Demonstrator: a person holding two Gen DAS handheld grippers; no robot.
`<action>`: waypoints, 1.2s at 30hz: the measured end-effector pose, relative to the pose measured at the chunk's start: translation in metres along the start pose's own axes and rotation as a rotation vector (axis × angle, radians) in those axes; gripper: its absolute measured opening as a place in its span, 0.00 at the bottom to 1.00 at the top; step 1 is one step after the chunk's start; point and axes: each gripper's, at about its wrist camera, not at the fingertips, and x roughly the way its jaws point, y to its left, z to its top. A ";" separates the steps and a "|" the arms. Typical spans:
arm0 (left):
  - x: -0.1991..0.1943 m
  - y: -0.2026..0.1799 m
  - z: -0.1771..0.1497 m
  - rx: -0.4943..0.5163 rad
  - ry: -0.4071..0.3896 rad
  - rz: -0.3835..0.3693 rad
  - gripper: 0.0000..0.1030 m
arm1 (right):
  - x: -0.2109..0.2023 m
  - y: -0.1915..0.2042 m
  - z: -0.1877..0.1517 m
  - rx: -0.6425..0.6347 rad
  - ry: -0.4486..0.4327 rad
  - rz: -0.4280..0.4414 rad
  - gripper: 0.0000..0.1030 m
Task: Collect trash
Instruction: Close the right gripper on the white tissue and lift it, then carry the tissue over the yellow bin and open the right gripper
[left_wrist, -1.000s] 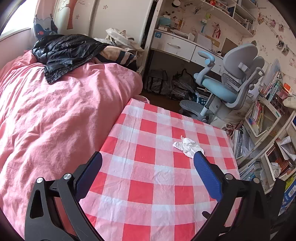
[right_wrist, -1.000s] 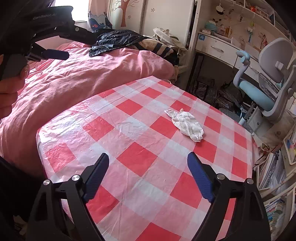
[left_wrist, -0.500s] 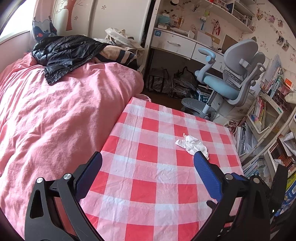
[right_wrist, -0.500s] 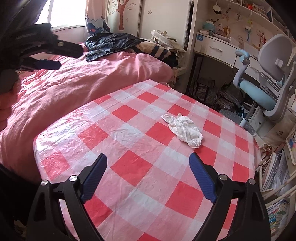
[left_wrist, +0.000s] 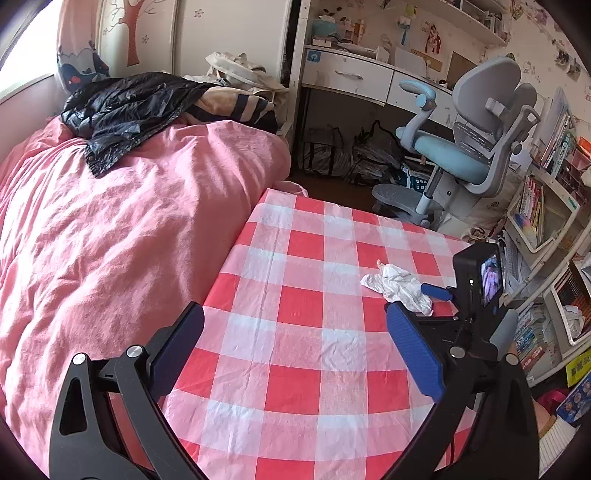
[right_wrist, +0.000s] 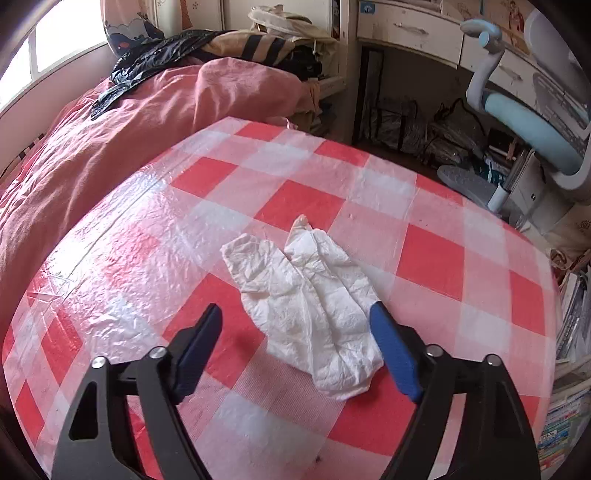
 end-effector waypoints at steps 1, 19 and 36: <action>0.002 -0.002 0.000 0.004 0.001 0.004 0.93 | 0.002 -0.004 0.000 0.014 -0.004 0.006 0.64; 0.010 -0.095 -0.025 0.223 0.043 -0.009 0.93 | -0.196 -0.100 -0.150 0.168 -0.137 -0.118 0.10; 0.004 -0.152 -0.044 0.263 0.043 -0.064 0.93 | -0.159 -0.194 -0.295 0.539 0.059 -0.256 0.49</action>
